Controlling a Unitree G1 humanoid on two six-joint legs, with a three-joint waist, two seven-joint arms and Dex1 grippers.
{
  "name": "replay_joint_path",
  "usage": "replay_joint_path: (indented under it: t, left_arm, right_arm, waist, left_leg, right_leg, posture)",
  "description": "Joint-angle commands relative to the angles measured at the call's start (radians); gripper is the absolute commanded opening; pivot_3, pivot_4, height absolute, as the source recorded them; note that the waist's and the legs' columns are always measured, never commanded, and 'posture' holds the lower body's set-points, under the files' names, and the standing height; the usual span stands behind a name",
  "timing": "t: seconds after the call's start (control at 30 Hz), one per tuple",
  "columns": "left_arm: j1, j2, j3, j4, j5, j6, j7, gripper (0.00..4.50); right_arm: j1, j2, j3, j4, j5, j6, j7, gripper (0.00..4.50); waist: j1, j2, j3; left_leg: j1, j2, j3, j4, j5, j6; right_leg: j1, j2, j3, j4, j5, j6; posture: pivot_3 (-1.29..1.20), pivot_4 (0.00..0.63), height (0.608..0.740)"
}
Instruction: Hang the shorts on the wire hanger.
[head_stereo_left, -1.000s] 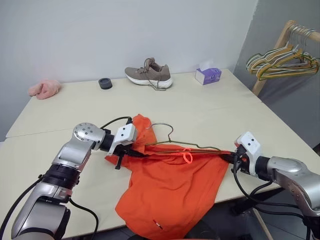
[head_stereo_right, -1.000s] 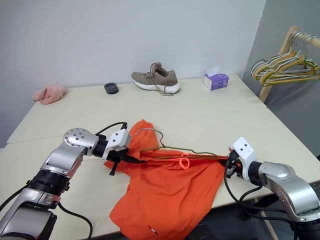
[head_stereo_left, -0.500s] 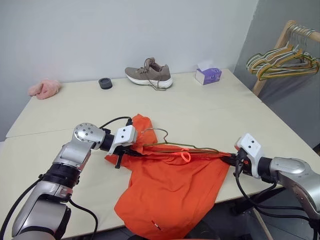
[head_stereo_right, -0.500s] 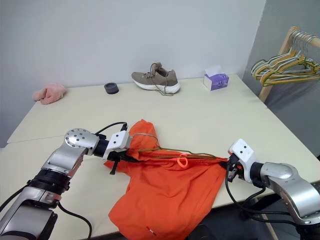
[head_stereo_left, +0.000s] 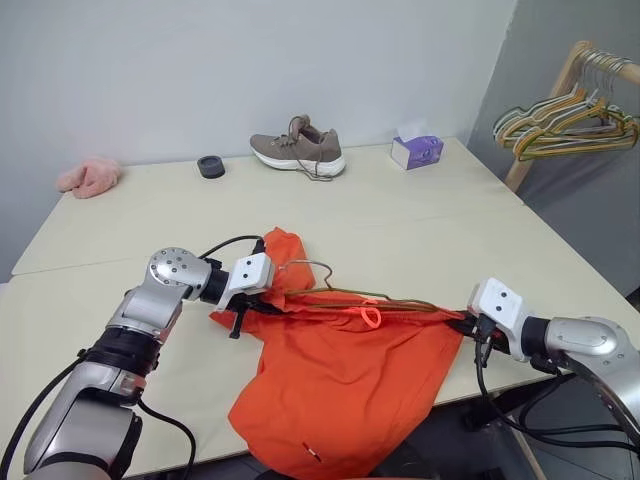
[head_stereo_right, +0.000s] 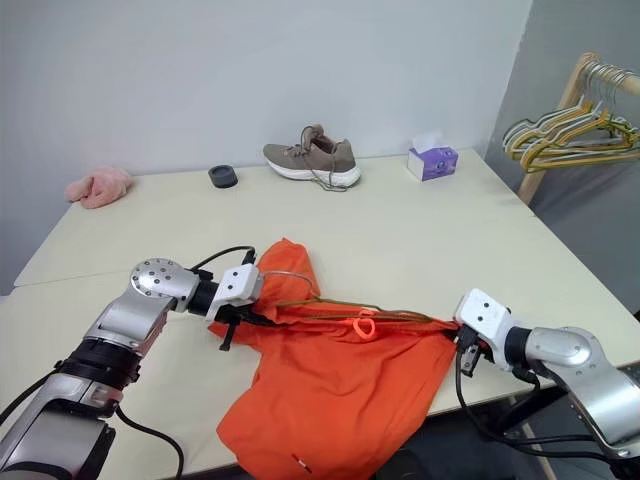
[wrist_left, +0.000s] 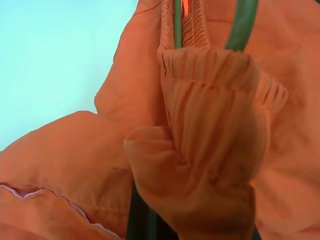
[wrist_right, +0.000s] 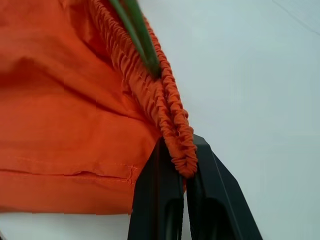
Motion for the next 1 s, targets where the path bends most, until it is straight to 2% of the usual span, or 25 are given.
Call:
replay_joint_path:
  t: [0.03,0.43,0.67,0.8,0.87,1.0]
  left_arm:
    - [0.007,0.062,0.022,0.034,0.061,0.014,0.018,0.0]
    - [0.016,0.077,0.013,0.032,0.08,0.006,0.027,0.0]
    - [0.025,0.083,0.01,0.026,0.104,-0.002,0.035,0.0]
    - [0.024,0.083,0.014,0.028,0.111,0.001,0.061,0.0]
    - [0.024,0.082,0.017,0.028,0.112,0.003,0.072,0.0]
    - [0.02,0.08,0.022,0.033,0.125,0.007,0.1,0.0]
  right_arm:
    - [0.003,-0.042,-0.054,0.057,-0.079,-0.038,-0.012,0.01]
    - [-0.001,-0.055,-0.031,0.127,-0.238,-0.255,-0.033,0.01]
    - [-0.045,-0.047,-0.029,0.116,-0.259,-0.281,-0.021,0.01]
    - [-0.022,-0.077,-0.03,0.153,-0.275,-0.293,0.012,0.01]
    - [-0.011,-0.075,-0.033,0.149,-0.26,-0.276,0.028,0.01]
    - [-0.016,-0.026,-0.066,0.082,-0.127,-0.141,0.058,0.01]
  waist:
    - [0.0,0.0,0.0]
    - [0.0,0.0,0.0]
    - [0.0,0.0,0.0]
    - [0.001,0.0,0.0]
    - [0.001,0.0,0.0]
    - [0.001,0.0,0.0]
  left_leg:
    - [0.0,0.0,0.0,0.0,0.0,0.0]
    - [0.0,0.0,0.0,0.0,0.0,0.0]
    - [0.0,0.0,0.0,0.0,0.0,0.0]
    - [0.0,0.0,0.0,0.0,0.0,0.0]
    - [0.0,0.0,0.0,0.0,0.0,0.0]
    - [0.0,0.0,-0.001,0.0,0.0,0.0]
  right_leg:
    - [0.0,0.0,0.0,0.0,0.0,0.0]
    - [0.0,0.0,0.0,0.0,0.0,0.0]
    - [0.0,0.0,0.0,0.0,0.0,-0.001]
    - [0.0,0.0,0.0,0.0,0.0,-0.001]
    - [0.0,0.0,0.0,0.0,0.0,-0.001]
    - [0.001,0.0,-0.001,0.0,0.0,-0.001]
  posture:
    - [-0.3,0.0,0.74]
    - [-0.29,0.0,0.74]
    - [-0.29,0.0,0.74]
    - [-0.29,0.0,0.74]
    - [-0.29,0.0,0.74]
    - [-0.28,0.0,0.74]
